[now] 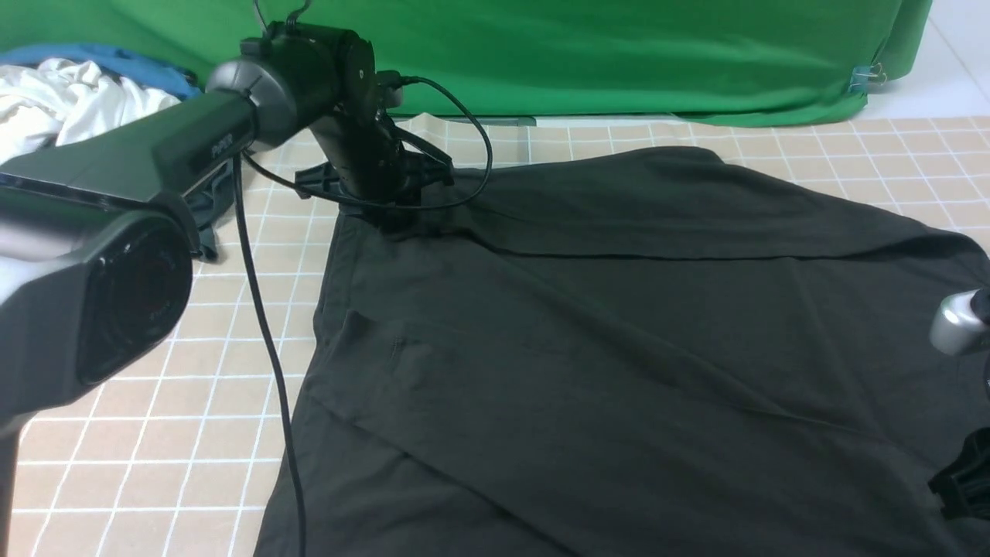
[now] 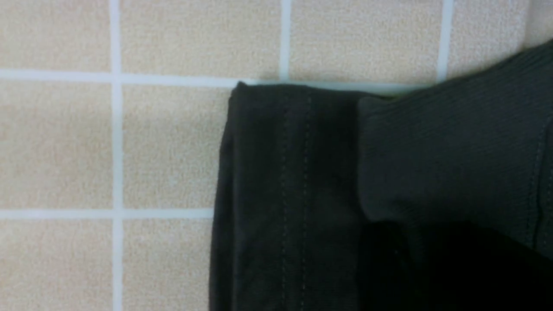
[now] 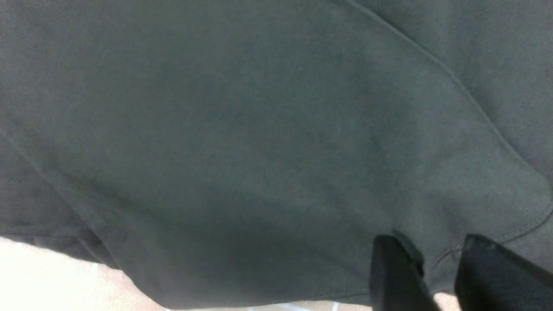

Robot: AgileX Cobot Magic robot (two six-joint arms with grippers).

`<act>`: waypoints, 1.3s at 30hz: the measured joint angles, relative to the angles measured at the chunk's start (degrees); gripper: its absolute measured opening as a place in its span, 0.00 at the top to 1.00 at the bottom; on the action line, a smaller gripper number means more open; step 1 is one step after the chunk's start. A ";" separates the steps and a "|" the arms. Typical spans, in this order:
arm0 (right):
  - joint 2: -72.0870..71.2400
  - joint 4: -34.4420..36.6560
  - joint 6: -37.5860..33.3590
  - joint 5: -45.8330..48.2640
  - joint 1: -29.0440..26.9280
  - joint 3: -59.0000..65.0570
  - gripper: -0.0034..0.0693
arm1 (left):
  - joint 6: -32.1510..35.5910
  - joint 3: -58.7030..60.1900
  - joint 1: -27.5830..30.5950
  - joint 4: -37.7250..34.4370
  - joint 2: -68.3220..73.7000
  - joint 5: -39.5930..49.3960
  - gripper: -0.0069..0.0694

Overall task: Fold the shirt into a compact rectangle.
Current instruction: 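Grab the top left corner of the dark shirt with the left gripper, then fold the left side of the dark shirt inward over its body with the left gripper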

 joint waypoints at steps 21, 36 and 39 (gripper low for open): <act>0.00 0.00 0.00 -0.18 0.00 0.00 0.61 | -1.43 -1.64 0.05 0.34 -1.08 8.55 0.85; 0.00 0.00 0.00 -0.30 0.00 0.05 0.61 | -1.03 0.56 0.05 -2.39 -14.63 16.65 0.85; 0.00 0.00 0.00 -0.30 0.00 0.05 0.61 | -1.03 6.73 0.05 -4.79 -19.68 16.52 0.85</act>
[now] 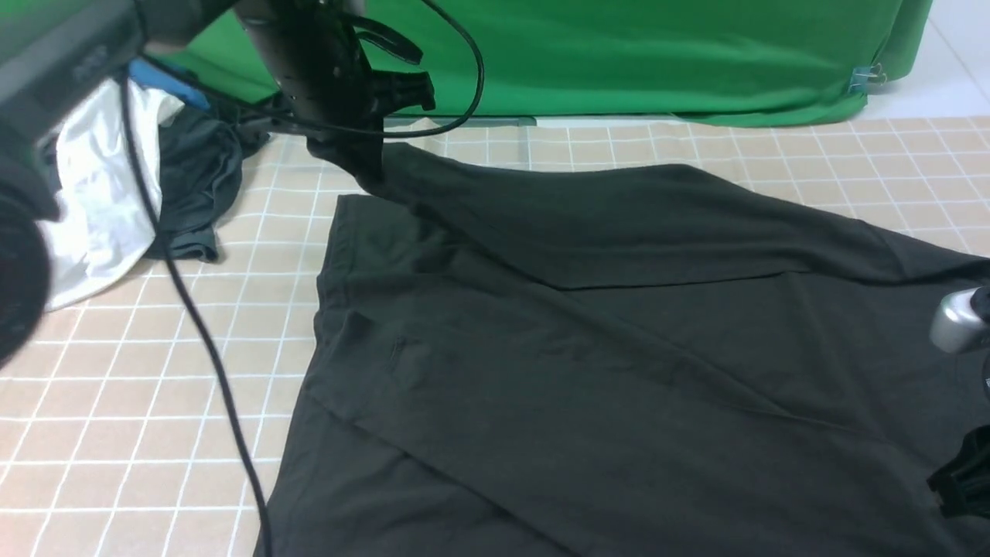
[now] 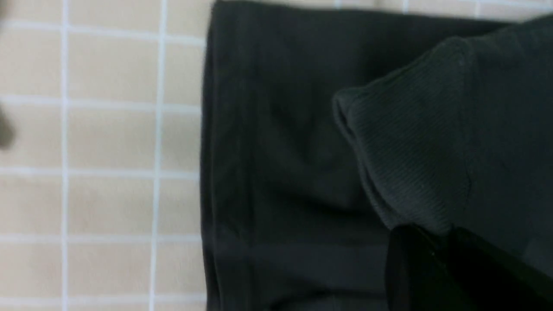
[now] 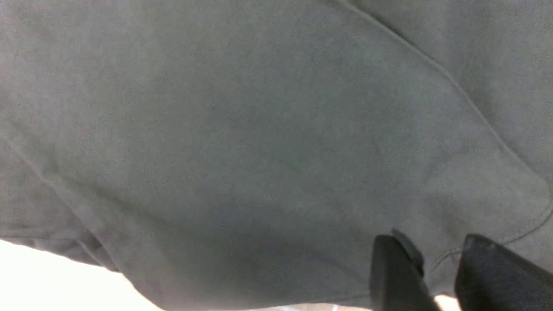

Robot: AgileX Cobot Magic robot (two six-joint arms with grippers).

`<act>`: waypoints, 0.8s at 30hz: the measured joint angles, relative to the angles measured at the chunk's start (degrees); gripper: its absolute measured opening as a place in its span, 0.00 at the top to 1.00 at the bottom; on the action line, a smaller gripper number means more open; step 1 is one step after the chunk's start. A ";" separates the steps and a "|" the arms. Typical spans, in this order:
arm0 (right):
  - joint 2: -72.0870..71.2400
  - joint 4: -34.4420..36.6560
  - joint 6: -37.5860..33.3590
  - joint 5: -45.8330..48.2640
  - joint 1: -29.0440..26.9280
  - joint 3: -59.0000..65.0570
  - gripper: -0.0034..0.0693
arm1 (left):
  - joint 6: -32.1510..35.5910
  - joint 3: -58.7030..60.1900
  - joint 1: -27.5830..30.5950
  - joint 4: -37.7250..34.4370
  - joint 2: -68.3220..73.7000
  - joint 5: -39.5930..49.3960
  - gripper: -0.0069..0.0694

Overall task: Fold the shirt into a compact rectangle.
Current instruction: 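Fold the left side of the dark shirt inward over its body with the left gripper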

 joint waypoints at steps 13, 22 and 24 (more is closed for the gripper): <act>0.00 0.00 0.00 -3.03 0.00 0.00 0.61 | -3.09 23.23 0.00 -3.31 -14.60 0.37 0.85; 0.00 0.00 0.00 -4.85 0.00 0.00 0.61 | -4.94 31.29 0.00 -5.31 -17.94 0.24 0.85; 0.00 0.00 0.00 -5.00 0.00 0.00 0.61 | -4.94 33.00 0.00 -5.31 -17.96 0.24 0.85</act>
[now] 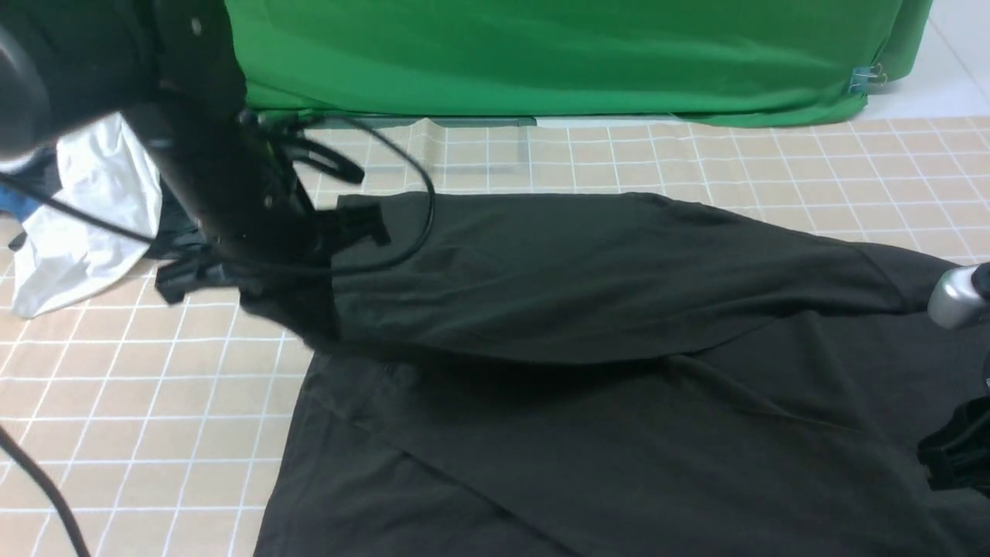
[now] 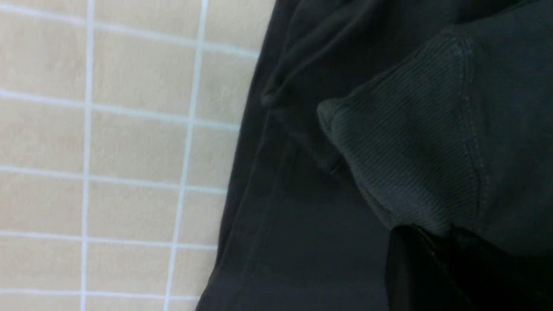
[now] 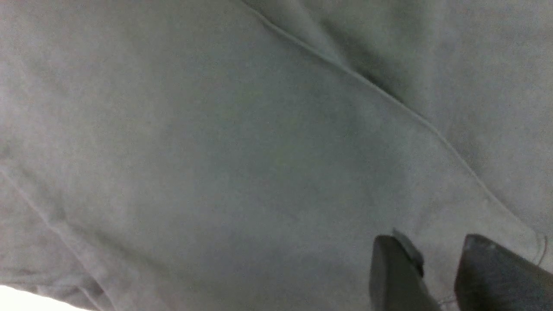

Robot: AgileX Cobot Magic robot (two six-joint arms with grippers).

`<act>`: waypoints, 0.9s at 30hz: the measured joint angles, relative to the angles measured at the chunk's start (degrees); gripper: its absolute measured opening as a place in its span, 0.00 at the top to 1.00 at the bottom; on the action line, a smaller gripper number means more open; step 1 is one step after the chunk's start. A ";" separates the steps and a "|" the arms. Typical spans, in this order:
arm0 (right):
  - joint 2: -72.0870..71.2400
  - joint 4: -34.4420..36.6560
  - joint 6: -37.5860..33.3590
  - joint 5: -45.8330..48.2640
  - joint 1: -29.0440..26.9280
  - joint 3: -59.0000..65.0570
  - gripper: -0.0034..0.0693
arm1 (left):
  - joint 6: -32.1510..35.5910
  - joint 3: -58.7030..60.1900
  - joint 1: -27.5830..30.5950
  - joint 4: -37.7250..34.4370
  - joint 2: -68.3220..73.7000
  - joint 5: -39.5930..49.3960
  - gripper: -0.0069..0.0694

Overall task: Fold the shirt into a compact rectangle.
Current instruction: 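Fold the left side of the dark shirt inward over its body with the left gripper, then grasp the near edge of the shirt at its hem and shoulder corners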

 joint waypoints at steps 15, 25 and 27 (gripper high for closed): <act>0.93 -0.75 0.00 -2.63 0.00 -0.07 0.61 | 0.39 8.09 0.00 0.17 -0.05 -4.75 0.68; 8.65 -9.77 5.83 0.26 -9.99 -14.51 0.90 | 2.15 2.76 0.00 0.76 -0.05 -6.70 0.56; 11.80 -7.69 4.08 1.22 -13.96 -17.95 0.90 | 2.15 1.72 0.00 0.76 -0.05 -9.19 0.63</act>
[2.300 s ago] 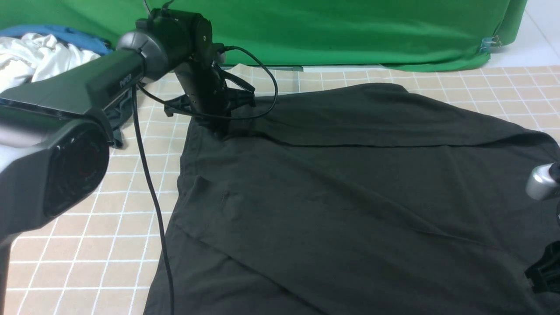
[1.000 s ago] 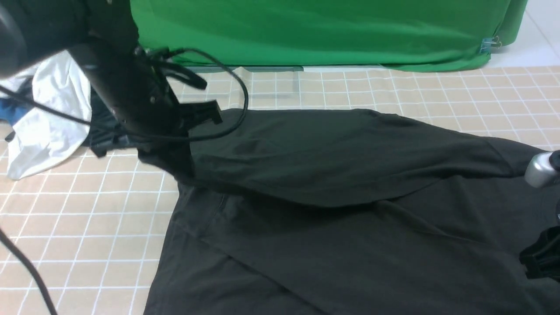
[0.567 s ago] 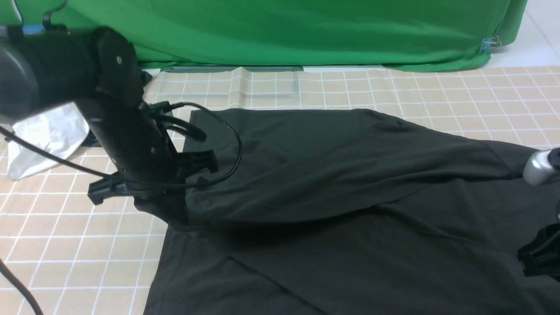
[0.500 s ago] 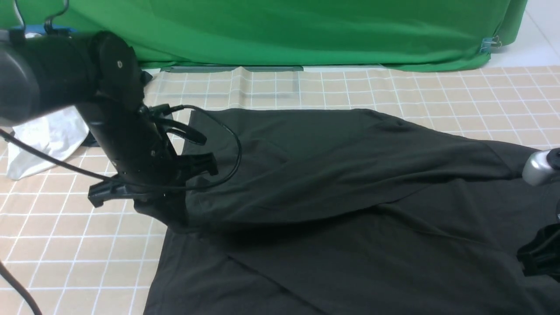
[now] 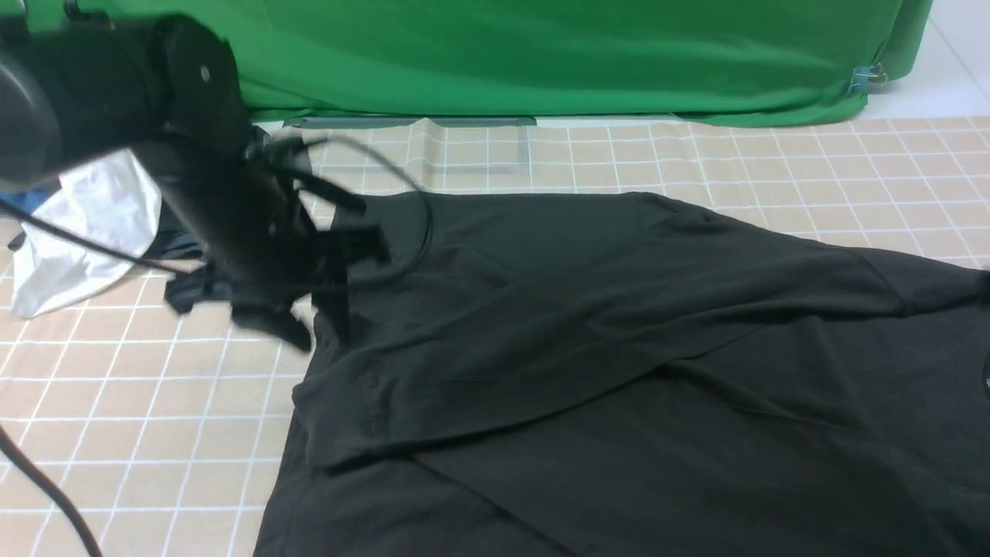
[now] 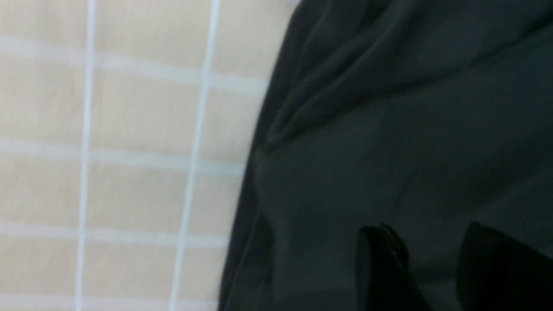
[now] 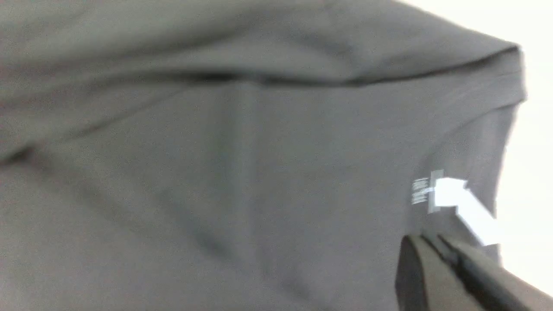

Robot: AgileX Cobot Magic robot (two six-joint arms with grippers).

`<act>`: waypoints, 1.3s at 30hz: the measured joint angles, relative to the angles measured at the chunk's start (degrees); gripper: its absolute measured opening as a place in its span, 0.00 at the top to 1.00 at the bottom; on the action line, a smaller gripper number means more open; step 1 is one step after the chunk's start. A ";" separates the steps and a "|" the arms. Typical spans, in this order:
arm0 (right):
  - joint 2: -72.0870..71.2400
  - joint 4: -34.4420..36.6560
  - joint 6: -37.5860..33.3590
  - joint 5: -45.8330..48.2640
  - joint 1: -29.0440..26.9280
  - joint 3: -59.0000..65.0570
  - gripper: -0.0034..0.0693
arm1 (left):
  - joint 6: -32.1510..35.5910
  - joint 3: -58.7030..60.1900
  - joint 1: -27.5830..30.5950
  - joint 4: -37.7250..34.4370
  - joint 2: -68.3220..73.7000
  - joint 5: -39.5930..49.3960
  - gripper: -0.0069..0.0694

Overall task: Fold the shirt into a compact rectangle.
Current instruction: 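Grasp the near edge of the shirt at its hem and shoulder corners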

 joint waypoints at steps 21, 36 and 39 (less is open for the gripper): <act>40.32 21.46 -5.51 -4.88 -18.34 -20.86 0.31 | 4.78 -0.61 0.00 -1.38 8.68 -9.00 0.90; 46.31 29.13 -9.86 -11.45 -18.34 -24.05 0.77 | 5.85 -0.61 0.00 -1.38 8.83 -9.39 0.90; 46.31 30.45 -12.31 -12.19 -18.34 -24.73 0.89 | 5.99 -0.61 0.00 -1.42 8.83 -9.39 0.90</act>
